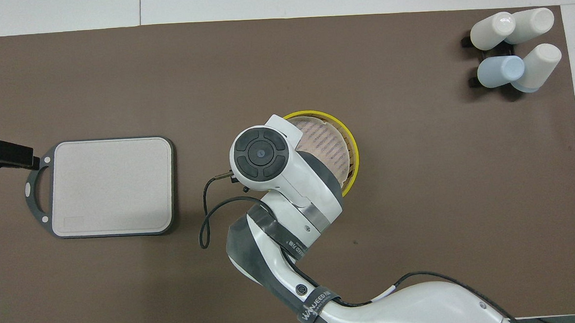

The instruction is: Place bun in steamer

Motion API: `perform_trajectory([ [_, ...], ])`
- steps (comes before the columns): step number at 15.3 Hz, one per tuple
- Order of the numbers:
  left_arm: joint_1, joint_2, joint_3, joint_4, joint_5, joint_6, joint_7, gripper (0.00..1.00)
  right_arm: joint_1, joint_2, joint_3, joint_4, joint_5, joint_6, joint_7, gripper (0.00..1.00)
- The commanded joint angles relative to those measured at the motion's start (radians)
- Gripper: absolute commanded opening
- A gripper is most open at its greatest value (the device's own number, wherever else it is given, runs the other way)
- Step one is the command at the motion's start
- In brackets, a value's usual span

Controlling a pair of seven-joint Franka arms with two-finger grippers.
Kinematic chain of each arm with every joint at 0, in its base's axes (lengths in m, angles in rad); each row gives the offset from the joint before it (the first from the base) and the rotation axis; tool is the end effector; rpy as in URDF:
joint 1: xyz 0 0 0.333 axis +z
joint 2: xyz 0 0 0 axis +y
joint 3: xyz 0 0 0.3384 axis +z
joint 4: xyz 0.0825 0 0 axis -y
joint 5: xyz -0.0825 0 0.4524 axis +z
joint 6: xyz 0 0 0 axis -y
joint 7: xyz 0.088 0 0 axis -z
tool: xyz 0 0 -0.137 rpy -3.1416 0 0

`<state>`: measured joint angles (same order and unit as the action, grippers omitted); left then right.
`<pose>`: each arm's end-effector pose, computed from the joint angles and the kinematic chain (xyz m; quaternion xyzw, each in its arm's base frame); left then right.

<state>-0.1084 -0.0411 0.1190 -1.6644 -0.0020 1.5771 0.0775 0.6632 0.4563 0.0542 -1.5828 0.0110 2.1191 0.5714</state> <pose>0.6062 0.0074 0.5921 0.9992 -0.0335 -0.0231 0.0045 0.5771 0.4987 0.3408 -0.9968 -0.0670 -0.0222 0.0375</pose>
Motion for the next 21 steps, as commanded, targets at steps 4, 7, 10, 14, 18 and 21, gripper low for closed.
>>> perform_trajectory([
  [4, 0.007, -0.023, -0.01, 0.0, 0.027, -0.038, 0.039, 1.0, -0.005, 0.028, 0.012, -0.009, 0.015, 0.076, 0.024, 0.02],
  [7, 0.009, -0.025, -0.007, -0.002, 0.022, -0.042, 0.045, 1.0, -0.025, 0.027, 0.012, 0.009, 0.018, 0.062, 0.021, 1.0],
  [10, 0.009, -0.023, -0.013, 0.002, 0.024, -0.042, 0.045, 1.0, -0.039, 0.022, 0.004, 0.064, 0.011, -0.005, 0.013, 1.0],
  [14, 0.006, -0.025, -0.015, 0.003, 0.022, -0.042, 0.044, 1.0, -0.195, -0.105, 0.007, 0.056, 0.0, -0.156, -0.114, 1.0],
  [18, 0.003, -0.025, -0.015, 0.003, 0.02, -0.032, 0.044, 1.0, -0.351, -0.295, 0.006, 0.038, 0.004, -0.529, -0.212, 1.0],
  [21, 0.006, -0.026, -0.015, -0.002, 0.019, -0.031, 0.045, 1.0, -0.471, -0.422, 0.007, -0.07, 0.006, -0.597, -0.327, 1.0],
])
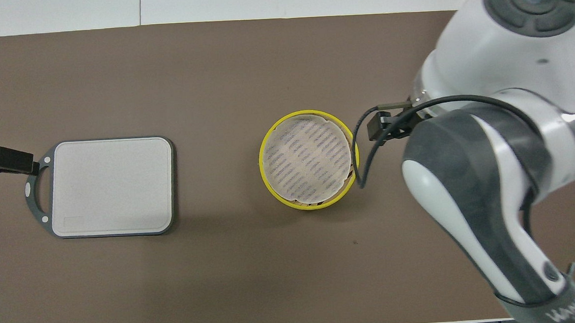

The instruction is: Place bun in steamer

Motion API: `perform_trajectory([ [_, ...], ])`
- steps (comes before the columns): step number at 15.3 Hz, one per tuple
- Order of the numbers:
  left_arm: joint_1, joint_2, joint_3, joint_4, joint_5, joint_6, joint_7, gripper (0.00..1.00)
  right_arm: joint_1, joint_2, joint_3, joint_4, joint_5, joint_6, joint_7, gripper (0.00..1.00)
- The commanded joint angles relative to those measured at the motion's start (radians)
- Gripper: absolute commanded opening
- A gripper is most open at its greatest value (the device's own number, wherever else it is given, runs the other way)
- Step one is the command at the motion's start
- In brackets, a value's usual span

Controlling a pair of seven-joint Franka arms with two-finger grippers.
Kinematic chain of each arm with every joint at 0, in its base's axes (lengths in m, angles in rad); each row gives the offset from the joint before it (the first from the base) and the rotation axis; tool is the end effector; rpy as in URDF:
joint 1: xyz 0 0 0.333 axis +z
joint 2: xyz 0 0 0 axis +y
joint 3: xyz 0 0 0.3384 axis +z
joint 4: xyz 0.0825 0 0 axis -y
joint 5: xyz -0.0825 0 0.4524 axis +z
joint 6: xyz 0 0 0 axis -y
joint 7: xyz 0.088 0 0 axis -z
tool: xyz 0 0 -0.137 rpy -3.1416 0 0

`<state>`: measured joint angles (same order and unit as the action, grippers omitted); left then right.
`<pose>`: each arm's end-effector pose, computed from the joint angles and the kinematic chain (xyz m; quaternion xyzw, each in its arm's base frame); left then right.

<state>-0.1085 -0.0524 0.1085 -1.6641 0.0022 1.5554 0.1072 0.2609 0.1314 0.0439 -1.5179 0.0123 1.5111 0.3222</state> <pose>0.6003 0.0017 0.5973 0.9982 -0.0537 -0.0282 0.0033 0.6218 0.1958 0.5567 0.9975 -0.0087 -0.0684 0.0127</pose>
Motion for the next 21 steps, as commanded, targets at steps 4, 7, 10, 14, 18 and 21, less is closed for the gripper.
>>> perform_trajectory([
  [4, 0.0, -0.015, -0.006, 0.004, 0.013, -0.02, 0.019, 1.0, -0.138, -0.17, 0.016, -0.241, 0.003, 0.104, -0.271, 1.0],
  [7, -0.004, -0.021, -0.007, 0.009, 0.012, -0.043, 0.019, 1.0, -0.135, -0.159, 0.016, -0.235, -0.012, 0.147, -0.284, 1.0],
  [10, -0.004, -0.023, -0.007, 0.009, 0.012, -0.044, 0.019, 1.0, -0.134, -0.092, 0.017, -0.16, -0.05, 0.114, -0.285, 1.0],
  [14, -0.002, -0.023, -0.006, 0.009, 0.01, -0.043, 0.019, 1.0, -0.137, -0.099, 0.021, -0.153, -0.054, 0.075, -0.288, 1.0],
  [18, 0.0, -0.023, -0.006, 0.009, 0.01, -0.041, 0.02, 1.0, -0.134, -0.107, 0.022, -0.16, -0.049, 0.057, -0.282, 1.0],
  [21, 0.003, -0.023, -0.004, 0.009, 0.01, -0.04, 0.02, 1.0, -0.149, -0.121, 0.014, -0.157, -0.043, 0.049, -0.287, 1.0],
])
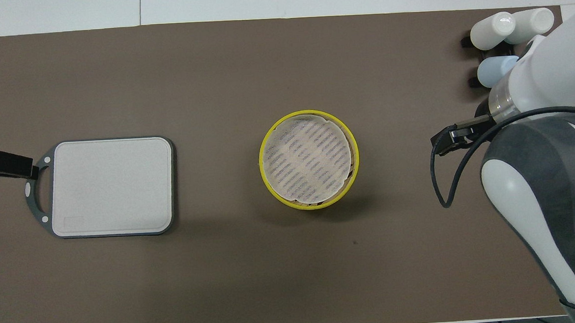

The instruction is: Place bun in steamer

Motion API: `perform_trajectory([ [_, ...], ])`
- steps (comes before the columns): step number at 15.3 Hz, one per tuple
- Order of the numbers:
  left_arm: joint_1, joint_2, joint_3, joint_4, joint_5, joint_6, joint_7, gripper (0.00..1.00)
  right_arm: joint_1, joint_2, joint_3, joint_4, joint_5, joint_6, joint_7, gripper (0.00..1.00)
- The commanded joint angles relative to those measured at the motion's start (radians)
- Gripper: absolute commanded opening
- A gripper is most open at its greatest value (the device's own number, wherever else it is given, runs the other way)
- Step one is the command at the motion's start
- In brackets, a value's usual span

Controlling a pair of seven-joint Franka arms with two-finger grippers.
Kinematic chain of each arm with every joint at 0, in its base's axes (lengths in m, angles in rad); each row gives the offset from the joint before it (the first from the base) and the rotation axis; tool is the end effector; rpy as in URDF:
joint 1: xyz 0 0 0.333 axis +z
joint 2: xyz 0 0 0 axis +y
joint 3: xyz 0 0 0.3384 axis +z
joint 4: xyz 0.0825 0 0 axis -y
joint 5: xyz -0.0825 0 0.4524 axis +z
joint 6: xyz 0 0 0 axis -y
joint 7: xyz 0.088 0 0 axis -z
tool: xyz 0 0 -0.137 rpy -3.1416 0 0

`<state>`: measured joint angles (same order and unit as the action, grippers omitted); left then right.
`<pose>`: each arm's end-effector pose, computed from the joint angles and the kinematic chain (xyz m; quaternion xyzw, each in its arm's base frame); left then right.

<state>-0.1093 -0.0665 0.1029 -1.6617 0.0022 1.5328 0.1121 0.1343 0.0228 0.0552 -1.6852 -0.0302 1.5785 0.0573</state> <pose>0.5935 -0.0018 0.6051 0.9977 -0.0594 -0.0312 0.0040 0.6089 0.1123 0.5421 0.9955 0.0670 -0.0624 0.0223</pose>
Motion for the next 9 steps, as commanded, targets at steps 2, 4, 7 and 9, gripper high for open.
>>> perform_trajectory([
  [2, 0.005, -0.009, 0.001, 0.005, 0.007, -0.017, 0.015, 1.0, -0.08, -0.015, 0.002, 0.012, 0.001, -0.018, -0.027, 1.0],
  [4, 0.005, -0.009, 0.001, 0.005, 0.007, -0.017, 0.015, 1.0, -0.119, -0.015, 0.002, 0.012, 0.032, -0.017, -0.031, 1.0],
  [7, 0.007, -0.013, 0.003, 0.004, 0.007, -0.014, 0.015, 1.0, -0.128, -0.015, 0.002, 0.015, 0.033, -0.014, -0.03, 1.0],
  [9, 0.007, -0.015, 0.006, 0.0, 0.007, -0.013, 0.017, 1.0, -0.128, -0.015, 0.002, 0.016, 0.033, -0.011, -0.028, 1.0],
])
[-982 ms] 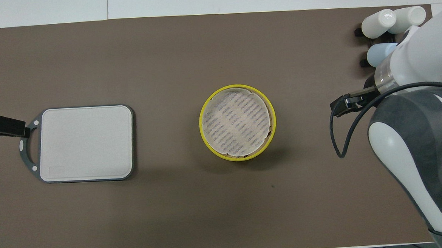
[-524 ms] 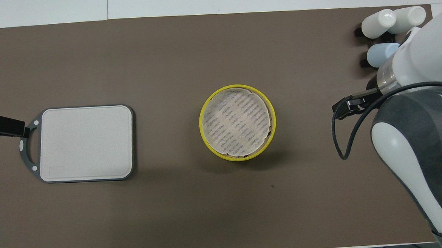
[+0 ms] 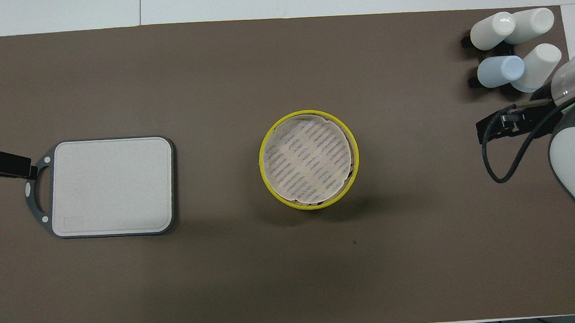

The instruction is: Place bun in steamer

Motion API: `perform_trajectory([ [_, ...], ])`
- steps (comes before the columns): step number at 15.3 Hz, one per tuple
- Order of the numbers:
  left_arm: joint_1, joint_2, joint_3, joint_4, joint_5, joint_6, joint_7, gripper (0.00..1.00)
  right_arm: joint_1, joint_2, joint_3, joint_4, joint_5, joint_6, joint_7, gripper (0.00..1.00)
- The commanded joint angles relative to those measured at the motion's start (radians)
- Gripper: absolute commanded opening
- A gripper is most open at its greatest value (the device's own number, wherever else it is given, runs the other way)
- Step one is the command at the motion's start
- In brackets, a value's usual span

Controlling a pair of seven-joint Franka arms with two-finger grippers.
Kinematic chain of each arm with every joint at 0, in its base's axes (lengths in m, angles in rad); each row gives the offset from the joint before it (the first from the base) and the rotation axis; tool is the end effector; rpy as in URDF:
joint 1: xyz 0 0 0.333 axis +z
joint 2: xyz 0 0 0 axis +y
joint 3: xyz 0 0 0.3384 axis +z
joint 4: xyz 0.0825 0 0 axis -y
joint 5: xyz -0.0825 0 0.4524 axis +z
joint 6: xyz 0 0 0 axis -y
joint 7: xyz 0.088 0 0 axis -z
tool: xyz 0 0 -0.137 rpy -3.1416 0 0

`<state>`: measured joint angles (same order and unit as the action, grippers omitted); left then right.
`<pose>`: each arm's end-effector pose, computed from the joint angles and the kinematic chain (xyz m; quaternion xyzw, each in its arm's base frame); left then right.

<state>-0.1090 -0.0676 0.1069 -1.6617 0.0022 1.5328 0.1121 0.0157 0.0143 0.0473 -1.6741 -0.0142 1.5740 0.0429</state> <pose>0.5932 0.0009 0.6058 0.9979 -0.0573 -0.0307 0.0042 0.6170 0.0368 0.5529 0.9983 0.0105 -0.0567 0.0098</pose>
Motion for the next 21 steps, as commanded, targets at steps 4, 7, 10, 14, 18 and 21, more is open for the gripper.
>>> perform_trajectory([
  [4, 0.006, -0.014, 0.0, 0.0, 0.007, -0.013, 0.017, 1.0, -0.008, -0.005, 0.012, 0.02, 0.02, 0.003, -0.018, 1.0],
  [7, 0.006, -0.014, 0.0, 0.0, 0.007, -0.013, 0.017, 1.0, -0.014, 0.004, 0.011, 0.043, 0.037, -0.002, -0.015, 1.0],
  [10, 0.006, -0.014, 0.0, 0.0, 0.007, -0.013, 0.017, 1.0, -0.06, 0.007, -0.007, 0.056, 0.039, -0.005, -0.018, 1.0],
  [14, 0.0, -0.012, 0.0, 0.005, 0.007, -0.014, 0.015, 1.0, -0.072, 0.007, -0.012, 0.056, 0.03, 0.006, -0.015, 1.0],
  [18, 0.0, -0.014, 0.003, -0.001, 0.007, -0.01, 0.017, 1.0, -0.12, 0.009, -0.012, 0.056, 0.039, 0.008, -0.02, 1.0],
  [21, 0.0, -0.014, 0.003, -0.001, 0.007, -0.01, 0.017, 1.0, -0.123, 0.009, -0.012, 0.056, 0.037, 0.006, -0.038, 1.0],
])
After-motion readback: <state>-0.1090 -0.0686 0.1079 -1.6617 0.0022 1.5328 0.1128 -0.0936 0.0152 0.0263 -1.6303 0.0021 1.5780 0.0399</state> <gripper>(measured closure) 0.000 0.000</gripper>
